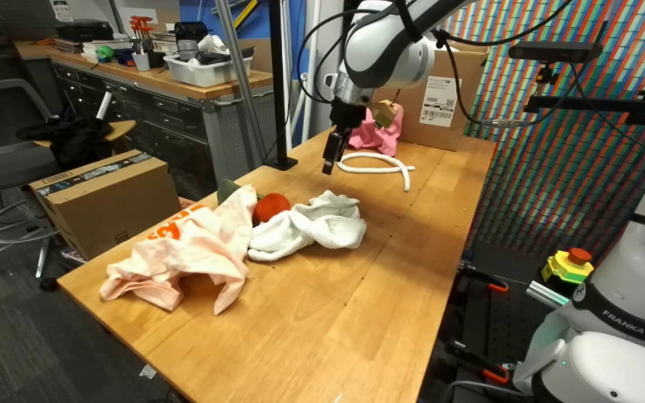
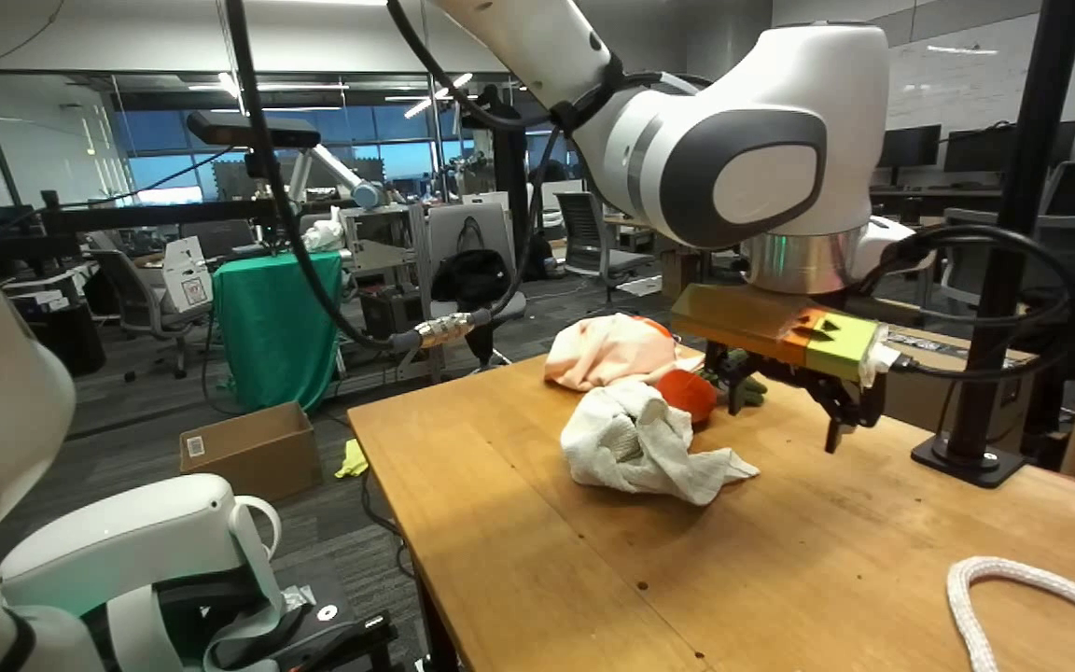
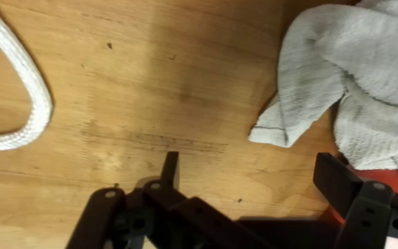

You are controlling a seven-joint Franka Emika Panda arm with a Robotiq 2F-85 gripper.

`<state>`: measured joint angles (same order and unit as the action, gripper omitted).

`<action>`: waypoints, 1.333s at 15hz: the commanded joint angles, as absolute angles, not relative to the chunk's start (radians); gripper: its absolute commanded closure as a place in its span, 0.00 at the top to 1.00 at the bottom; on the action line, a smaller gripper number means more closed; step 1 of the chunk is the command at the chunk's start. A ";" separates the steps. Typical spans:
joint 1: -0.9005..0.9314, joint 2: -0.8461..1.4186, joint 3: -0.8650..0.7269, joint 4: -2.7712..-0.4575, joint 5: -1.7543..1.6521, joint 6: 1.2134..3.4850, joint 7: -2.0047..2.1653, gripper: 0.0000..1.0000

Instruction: Separate the objects on the table.

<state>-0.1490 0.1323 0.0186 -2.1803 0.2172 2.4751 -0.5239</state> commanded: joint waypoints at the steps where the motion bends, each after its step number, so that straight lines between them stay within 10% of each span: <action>1: -0.124 0.123 0.040 -2.134 0.255 2.381 -0.649 1.00; 20: 0.027 0.395 0.101 -1.823 -0.005 2.278 -0.694 1.00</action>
<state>0.0166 0.3399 0.0894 -1.9145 0.0446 2.3032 -0.7168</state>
